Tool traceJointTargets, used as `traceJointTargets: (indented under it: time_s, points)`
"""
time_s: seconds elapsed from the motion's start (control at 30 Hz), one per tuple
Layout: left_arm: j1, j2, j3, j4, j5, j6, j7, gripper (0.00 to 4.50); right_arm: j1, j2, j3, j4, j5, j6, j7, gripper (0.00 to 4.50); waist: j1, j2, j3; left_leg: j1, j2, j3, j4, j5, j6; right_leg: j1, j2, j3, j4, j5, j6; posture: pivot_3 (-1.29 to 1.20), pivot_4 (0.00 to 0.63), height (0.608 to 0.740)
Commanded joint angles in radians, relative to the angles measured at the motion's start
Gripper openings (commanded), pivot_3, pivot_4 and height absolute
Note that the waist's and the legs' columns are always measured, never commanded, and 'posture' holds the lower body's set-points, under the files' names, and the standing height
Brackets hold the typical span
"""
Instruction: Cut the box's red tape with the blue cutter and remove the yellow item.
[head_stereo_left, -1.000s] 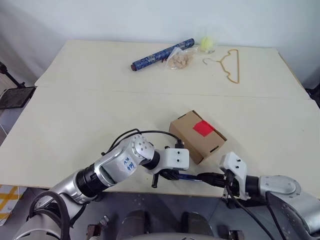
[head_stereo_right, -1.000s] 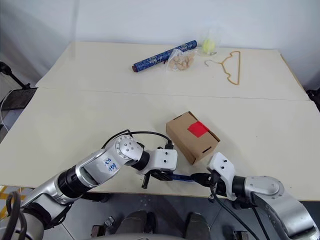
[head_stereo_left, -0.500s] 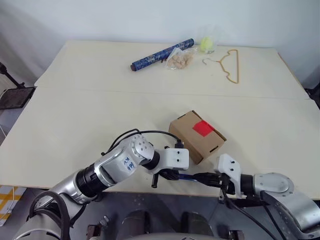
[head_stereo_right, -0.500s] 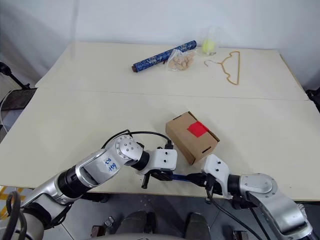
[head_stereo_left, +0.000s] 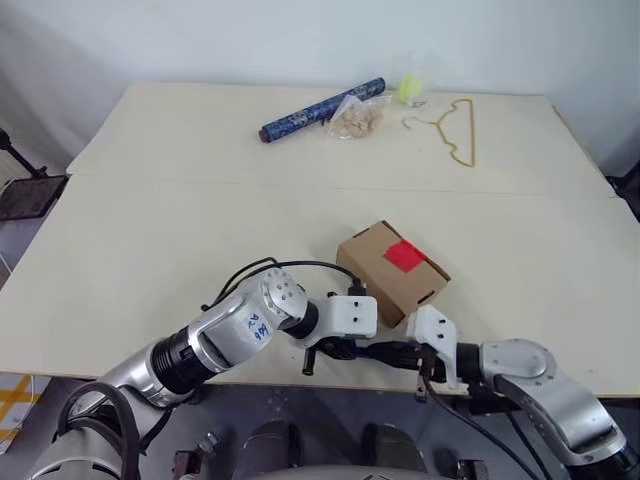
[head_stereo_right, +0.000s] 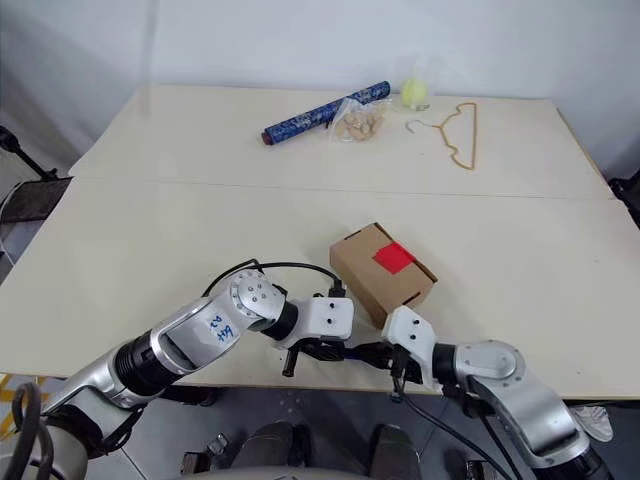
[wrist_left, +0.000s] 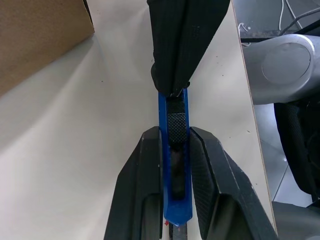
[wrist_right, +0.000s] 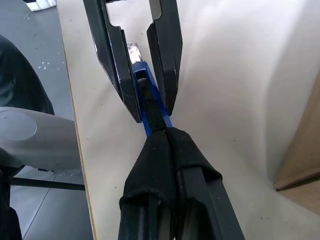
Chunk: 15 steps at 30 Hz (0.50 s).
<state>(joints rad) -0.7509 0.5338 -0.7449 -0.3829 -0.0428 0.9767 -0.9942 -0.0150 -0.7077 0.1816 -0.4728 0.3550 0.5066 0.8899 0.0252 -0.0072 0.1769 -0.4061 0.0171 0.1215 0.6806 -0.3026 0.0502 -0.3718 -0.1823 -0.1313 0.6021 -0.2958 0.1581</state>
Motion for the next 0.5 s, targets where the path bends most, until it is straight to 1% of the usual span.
traceJointTargets:
  time_s: [0.03, 0.1, 0.17, 0.23, 0.27, 0.3, 0.37, 0.4, 0.47, 0.5]
  points:
    - [0.006, -0.004, -0.034, 0.011, 0.011, 0.001, 0.011, 0.42, -0.009, 0.026, 0.028, 0.006, -0.001, 0.042, -0.024, 0.02, -0.001, 0.000, 0.000, 0.000, 0.000, 0.000, 0.000, 0.000, 0.000, 0.000, 0.000, 0.000, 0.000, 0.000, 0.000, 0.00, 0.150, 0.740]
    - [0.005, -0.006, -0.036, 0.018, 0.016, -0.005, 0.014, 0.42, -0.014, 0.033, 0.005, 0.005, 0.017, 0.056, -0.029, 0.02, 0.000, 0.000, 0.000, 0.000, 0.000, 0.000, 0.000, 0.000, 0.000, 0.000, 0.000, 0.000, 0.000, 0.000, 0.000, 0.00, 0.150, 0.740]
    - [0.009, 0.002, -0.029, 0.016, 0.016, -0.012, 0.012, 0.42, 0.010, 0.005, -0.048, -0.024, 0.062, 0.066, 0.001, 0.02, 0.001, 0.000, 0.000, 0.000, 0.000, 0.000, 0.000, 0.000, 0.000, 0.000, 0.000, 0.000, 0.000, 0.000, 0.000, 0.00, 0.150, 0.740]
    - [0.032, 0.021, -0.002, -0.002, 0.006, -0.040, 0.009, 0.42, 0.054, 0.007, -0.213, -0.100, 0.307, 0.275, -0.048, 0.02, 0.007, 0.001, 0.000, -0.001, 0.000, 0.000, 0.000, 0.000, 0.000, -0.001, -0.001, 0.000, 0.000, 0.000, 0.000, 0.00, 0.150, 0.740]
    - [0.041, 0.026, 0.007, -0.004, 0.002, -0.057, 0.006, 0.42, 0.063, 0.012, -0.269, -0.121, 0.390, 0.348, -0.075, 0.02, 0.006, 0.001, 0.001, -0.002, 0.000, -0.001, 0.000, 0.000, 0.000, -0.001, -0.001, 0.000, 0.000, 0.000, 0.000, 0.00, 0.150, 0.740]
    - [0.062, 0.031, 0.030, -0.013, -0.010, -0.094, 0.002, 0.42, 0.081, -0.024, -0.328, -0.156, 0.472, 0.413, -0.071, 0.02, 0.005, 0.001, 0.001, -0.003, 0.000, -0.001, 0.000, -0.001, 0.000, -0.002, -0.001, 0.000, 0.000, 0.000, 0.000, 0.00, 0.150, 0.740]
    - [0.100, 0.036, 0.081, -0.020, -0.028, -0.185, 0.001, 0.42, 0.096, -0.069, -0.441, -0.191, 0.594, 0.488, -0.096, 0.39, -0.001, 0.003, 0.002, -0.003, 0.001, -0.002, -0.001, -0.001, 0.000, -0.003, 0.000, -0.001, -0.001, 0.000, 0.000, 0.00, 0.150, 0.740]
    - [0.117, 0.041, 0.105, -0.023, -0.034, -0.239, 0.000, 0.42, 0.098, -0.082, -0.502, -0.197, 0.670, 0.527, -0.133, 0.56, -0.002, 0.003, 0.002, -0.003, 0.001, -0.002, -0.002, -0.001, 0.000, -0.003, -0.001, -0.001, -0.001, 0.000, 0.000, 0.00, 0.150, 0.740]
    - [0.160, 0.053, 0.167, -0.037, -0.041, -0.345, 0.011, 0.42, 0.109, -0.173, -0.628, -0.190, 0.912, 0.623, -0.215, 1.27, 0.000, 0.004, 0.003, -0.003, 0.002, -0.002, -0.003, -0.002, -0.001, -0.003, 0.000, -0.002, -0.002, 0.000, 0.000, 0.00, 0.150, 0.740]
    - [0.175, 0.057, 0.193, -0.040, -0.031, -0.395, 0.025, 0.42, 0.112, -0.234, -0.663, -0.181, 1.023, 0.661, -0.266, 1.63, 0.001, 0.006, 0.004, -0.003, 0.002, -0.002, -0.003, -0.002, -0.001, -0.003, 0.000, -0.002, -0.002, 0.000, 0.000, 0.00, 0.150, 0.740]
